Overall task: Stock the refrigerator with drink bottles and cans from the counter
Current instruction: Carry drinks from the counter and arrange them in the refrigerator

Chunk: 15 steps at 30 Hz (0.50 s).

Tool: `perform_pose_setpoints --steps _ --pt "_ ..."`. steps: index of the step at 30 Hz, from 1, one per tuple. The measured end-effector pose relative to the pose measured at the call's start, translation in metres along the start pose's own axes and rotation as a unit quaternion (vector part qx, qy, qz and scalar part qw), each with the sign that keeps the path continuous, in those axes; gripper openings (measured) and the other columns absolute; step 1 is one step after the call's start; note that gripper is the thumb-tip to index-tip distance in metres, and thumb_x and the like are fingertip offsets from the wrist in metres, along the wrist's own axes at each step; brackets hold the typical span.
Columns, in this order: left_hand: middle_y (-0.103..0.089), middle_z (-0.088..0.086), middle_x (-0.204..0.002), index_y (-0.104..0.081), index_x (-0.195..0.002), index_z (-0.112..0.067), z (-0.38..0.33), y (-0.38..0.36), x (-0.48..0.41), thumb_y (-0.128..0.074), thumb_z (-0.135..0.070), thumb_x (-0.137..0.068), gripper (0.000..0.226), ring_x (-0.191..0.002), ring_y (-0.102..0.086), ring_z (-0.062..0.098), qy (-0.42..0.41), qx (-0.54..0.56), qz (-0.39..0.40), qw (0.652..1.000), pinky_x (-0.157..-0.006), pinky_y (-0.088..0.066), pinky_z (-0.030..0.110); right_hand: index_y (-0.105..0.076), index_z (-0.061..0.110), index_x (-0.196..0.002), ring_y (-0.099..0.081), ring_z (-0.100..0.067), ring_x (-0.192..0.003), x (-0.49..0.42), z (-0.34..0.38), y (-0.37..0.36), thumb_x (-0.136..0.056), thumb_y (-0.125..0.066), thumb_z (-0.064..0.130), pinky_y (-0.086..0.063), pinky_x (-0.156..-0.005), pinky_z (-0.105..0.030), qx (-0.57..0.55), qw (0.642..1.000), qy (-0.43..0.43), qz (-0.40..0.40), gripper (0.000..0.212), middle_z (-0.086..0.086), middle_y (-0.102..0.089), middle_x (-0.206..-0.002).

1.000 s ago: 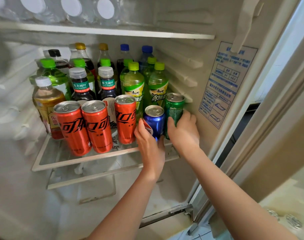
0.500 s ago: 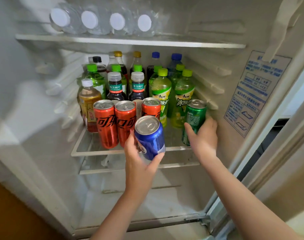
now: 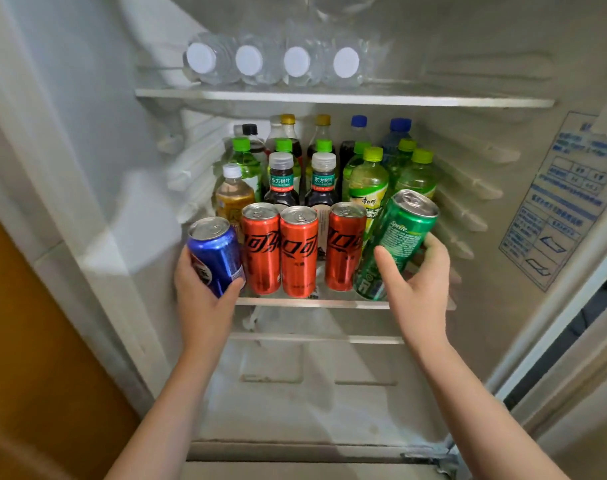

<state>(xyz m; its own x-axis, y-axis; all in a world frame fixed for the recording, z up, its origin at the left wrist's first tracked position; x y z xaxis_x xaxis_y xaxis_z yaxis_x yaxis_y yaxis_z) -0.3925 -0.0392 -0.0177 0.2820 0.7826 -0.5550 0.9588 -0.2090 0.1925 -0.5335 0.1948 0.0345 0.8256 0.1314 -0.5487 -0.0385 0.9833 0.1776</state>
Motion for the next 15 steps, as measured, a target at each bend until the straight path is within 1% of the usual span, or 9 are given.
perform_pose_setpoints --steps 3,6,10,15 --pt "-0.048 0.006 -0.138 -0.038 -0.141 -0.012 0.011 -0.005 -0.005 -0.084 -0.007 -0.065 0.089 -0.127 -0.045 0.021 0.003 -0.042 0.020 0.999 -0.109 -0.037 0.039 -0.046 0.007 -0.131 -0.051 -0.017 -0.114 0.004 0.003 -0.007 -0.082 -0.069 0.031 -0.045 -0.098 -0.042 -0.014 0.999 0.000 0.029 0.059 -0.003 -0.049 -0.120" --pt "-0.050 0.008 -0.136 -0.038 -0.141 -0.011 0.016 -0.012 -0.008 -0.083 -0.006 -0.066 0.087 -0.126 -0.046 0.023 0.008 -0.054 0.018 0.998 -0.107 -0.038 0.039 -0.048 0.008 -0.129 -0.053 -0.015 -0.114 0.008 0.003 -0.009 -0.081 -0.070 0.029 -0.046 -0.098 -0.038 -0.035 0.999 -0.009 0.038 0.056 -0.002 -0.051 -0.120" --pt "-0.052 0.007 -0.133 -0.041 -0.139 -0.012 0.016 -0.018 -0.010 -0.084 -0.007 -0.064 0.086 -0.123 -0.048 0.023 0.014 -0.053 -0.009 0.998 -0.104 -0.041 0.038 -0.048 0.006 -0.129 -0.053 -0.021 -0.117 0.010 -0.003 -0.008 -0.082 -0.068 0.029 -0.045 -0.099 -0.041 -0.055 0.996 -0.035 0.055 0.057 -0.008 -0.053 -0.124" --pt "-0.054 0.003 -0.130 -0.045 -0.136 -0.016 0.015 -0.023 -0.007 -0.085 -0.012 -0.062 0.084 -0.120 -0.051 0.019 0.015 -0.052 -0.028 0.998 -0.099 -0.042 0.032 -0.048 0.009 -0.129 -0.053 -0.019 -0.117 0.014 -0.011 -0.004 -0.084 -0.069 0.026 -0.044 -0.100 -0.045 -0.044 0.997 -0.049 0.049 0.053 -0.006 -0.054 -0.124"
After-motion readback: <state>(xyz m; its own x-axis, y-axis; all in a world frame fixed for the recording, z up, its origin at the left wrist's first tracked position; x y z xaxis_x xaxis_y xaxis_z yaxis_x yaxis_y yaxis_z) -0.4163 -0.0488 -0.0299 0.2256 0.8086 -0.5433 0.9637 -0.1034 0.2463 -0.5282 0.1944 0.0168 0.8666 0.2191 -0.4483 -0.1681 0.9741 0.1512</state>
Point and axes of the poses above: each hand's wrist, its own x-axis away from the middle knuckle, its own y-axis out of the back of the hand, z = x × y, the point moved 2 cm from there along -x, towards the middle knuckle
